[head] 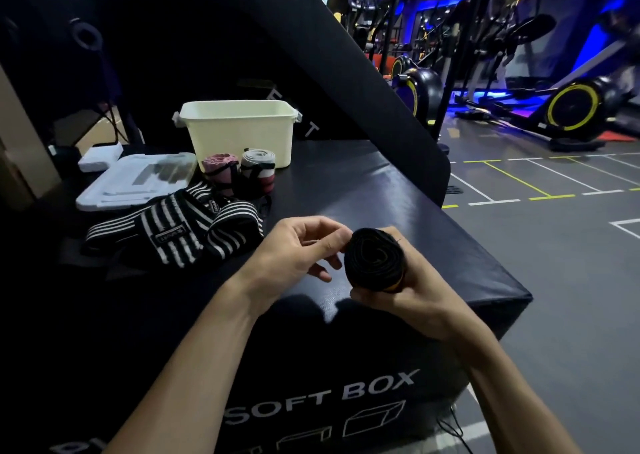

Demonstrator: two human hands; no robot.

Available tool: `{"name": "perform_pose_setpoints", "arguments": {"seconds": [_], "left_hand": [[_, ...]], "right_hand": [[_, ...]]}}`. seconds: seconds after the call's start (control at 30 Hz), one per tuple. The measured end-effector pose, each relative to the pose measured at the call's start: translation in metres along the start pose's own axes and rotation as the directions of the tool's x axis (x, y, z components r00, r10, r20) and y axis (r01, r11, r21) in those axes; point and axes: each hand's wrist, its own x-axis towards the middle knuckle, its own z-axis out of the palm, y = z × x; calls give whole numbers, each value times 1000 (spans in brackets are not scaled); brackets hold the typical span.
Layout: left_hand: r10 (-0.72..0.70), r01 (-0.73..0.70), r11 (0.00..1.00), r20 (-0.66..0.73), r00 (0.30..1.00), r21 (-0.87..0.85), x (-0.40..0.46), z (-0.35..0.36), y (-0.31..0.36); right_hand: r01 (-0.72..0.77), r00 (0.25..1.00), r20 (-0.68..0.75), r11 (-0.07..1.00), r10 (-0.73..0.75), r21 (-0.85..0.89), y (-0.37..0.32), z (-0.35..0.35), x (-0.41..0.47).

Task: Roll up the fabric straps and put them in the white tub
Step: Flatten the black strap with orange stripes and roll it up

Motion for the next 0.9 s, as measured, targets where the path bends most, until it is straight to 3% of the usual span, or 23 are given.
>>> {"name": "perform_pose_setpoints", "arguments": {"seconds": [0.27,0.53,0.63,0.73,0.83,0.9], "left_hand": [[-191,207,976,206,960,-62,-4,0,-3],[-193,189,981,89,977,44,3,8,-21],[-168,161,984,102,981,78,7,6,-27],[-170,165,980,40,985,110,7,1,-28],[-115,124,980,-63,991,158,2,-6,-18],[-43,45,987,-15,999,154,-3,-12,-8]], "right_hand": [[-28,998,50,999,30,-39,-3,-1,-8],[-12,998,58,996,18,-93,-9,10,-10],[-48,998,-35,998,49,30,-8,12,-7],[-168,976,-109,973,187,159,-7,15,-4],[-182,957,-196,970,213,160,-7,12,-3],[-149,960,-221,982,172,115,-7,10,-4]]}}
